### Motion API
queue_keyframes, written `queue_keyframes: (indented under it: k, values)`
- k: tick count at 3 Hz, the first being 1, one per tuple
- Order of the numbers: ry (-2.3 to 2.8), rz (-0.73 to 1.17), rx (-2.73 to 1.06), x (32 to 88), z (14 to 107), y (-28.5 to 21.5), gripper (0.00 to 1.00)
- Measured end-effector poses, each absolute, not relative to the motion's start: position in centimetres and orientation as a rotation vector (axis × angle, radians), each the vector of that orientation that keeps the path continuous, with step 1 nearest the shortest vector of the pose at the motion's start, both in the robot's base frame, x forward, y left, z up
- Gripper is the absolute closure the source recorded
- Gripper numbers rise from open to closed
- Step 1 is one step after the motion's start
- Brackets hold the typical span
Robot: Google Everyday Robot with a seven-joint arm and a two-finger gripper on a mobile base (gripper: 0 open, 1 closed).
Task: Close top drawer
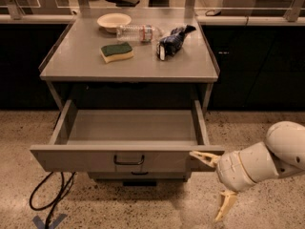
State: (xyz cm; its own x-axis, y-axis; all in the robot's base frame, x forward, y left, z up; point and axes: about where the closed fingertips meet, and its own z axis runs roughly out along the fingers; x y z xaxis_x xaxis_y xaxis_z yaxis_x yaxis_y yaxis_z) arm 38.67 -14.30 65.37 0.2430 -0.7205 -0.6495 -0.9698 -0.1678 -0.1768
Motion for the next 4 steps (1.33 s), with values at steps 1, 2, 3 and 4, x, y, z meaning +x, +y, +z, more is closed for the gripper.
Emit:
queue_keyframes:
  k: [1, 2, 3, 4]
  values:
    - [1.599, 0.495, -1.938, 41.3, 65.0, -14.7, 0.0]
    - [1.711, 0.476, -1.917, 42.8, 62.1, -16.2, 0.0]
    - [1.823, 0.453, -1.881, 44.5, 58.8, -17.4, 0.0]
    - [1.834, 0.408, -1.865, 46.7, 58.1, -16.7, 0.0]
